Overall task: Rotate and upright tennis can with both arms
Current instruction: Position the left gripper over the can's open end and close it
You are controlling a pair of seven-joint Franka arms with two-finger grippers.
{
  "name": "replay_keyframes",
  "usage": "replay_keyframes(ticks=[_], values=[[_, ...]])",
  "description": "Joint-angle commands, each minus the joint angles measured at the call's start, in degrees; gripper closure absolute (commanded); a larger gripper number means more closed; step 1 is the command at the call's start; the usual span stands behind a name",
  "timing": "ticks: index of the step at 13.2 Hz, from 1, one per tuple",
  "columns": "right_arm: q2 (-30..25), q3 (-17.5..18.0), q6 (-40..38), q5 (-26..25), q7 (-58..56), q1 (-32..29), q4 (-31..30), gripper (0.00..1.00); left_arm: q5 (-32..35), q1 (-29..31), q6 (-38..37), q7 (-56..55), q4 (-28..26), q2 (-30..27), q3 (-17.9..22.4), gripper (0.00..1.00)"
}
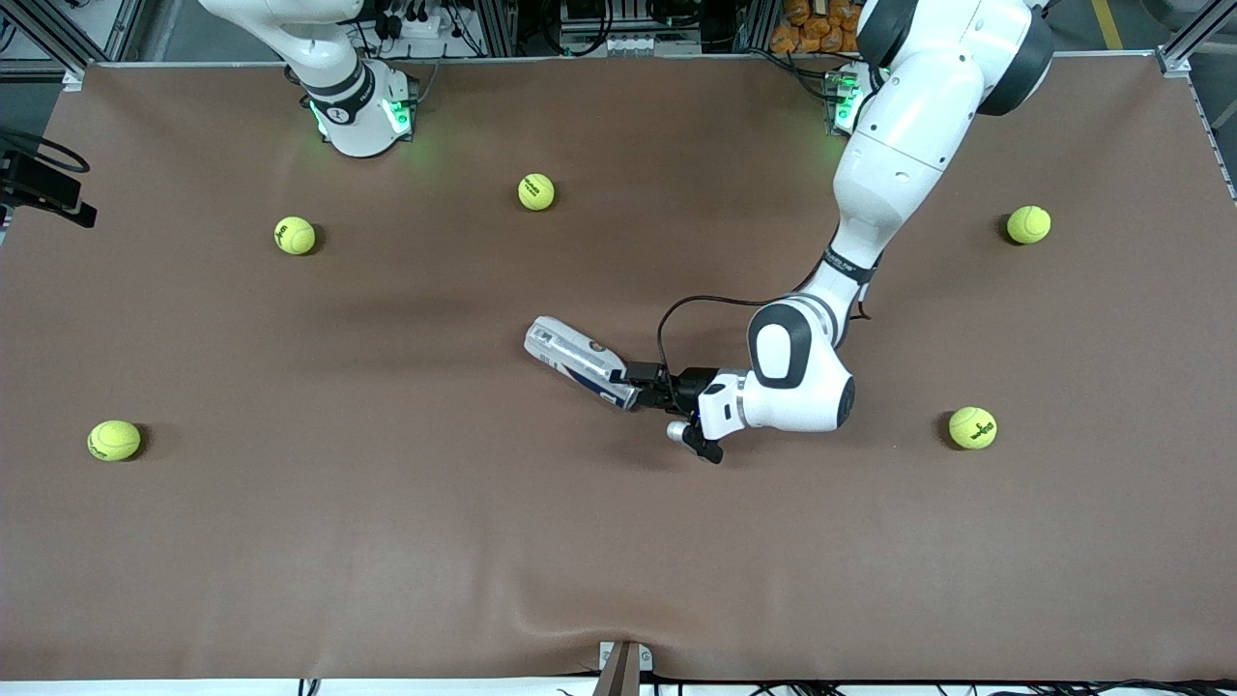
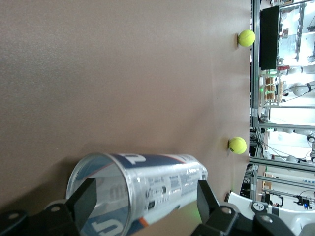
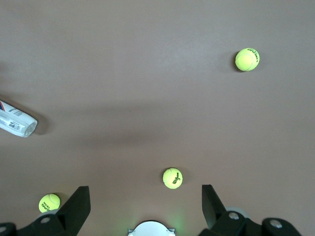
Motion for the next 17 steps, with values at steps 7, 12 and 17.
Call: replay_keyframes(ticks=[7,12,17], values=[[-0.1,0.1,0.2,0.7,-0.4,0.6,-0.7,0.00,-2.2,2.2,0.2,2.2,0.7,-0.1,0.2,0.92],[0.0,0.1,0.2,0.8,-0.4,0.8,-0.7,0.00,-2.3,1.3,-0.5,1.7,0.8,-0.2,0.2,0.84],[0.0,0.1,0.2,0.7,-0.4,1.1,-0.8,0.00,-1.9,1.3,-0.4,2.0,0.7,0.2,0.3,0.45]])
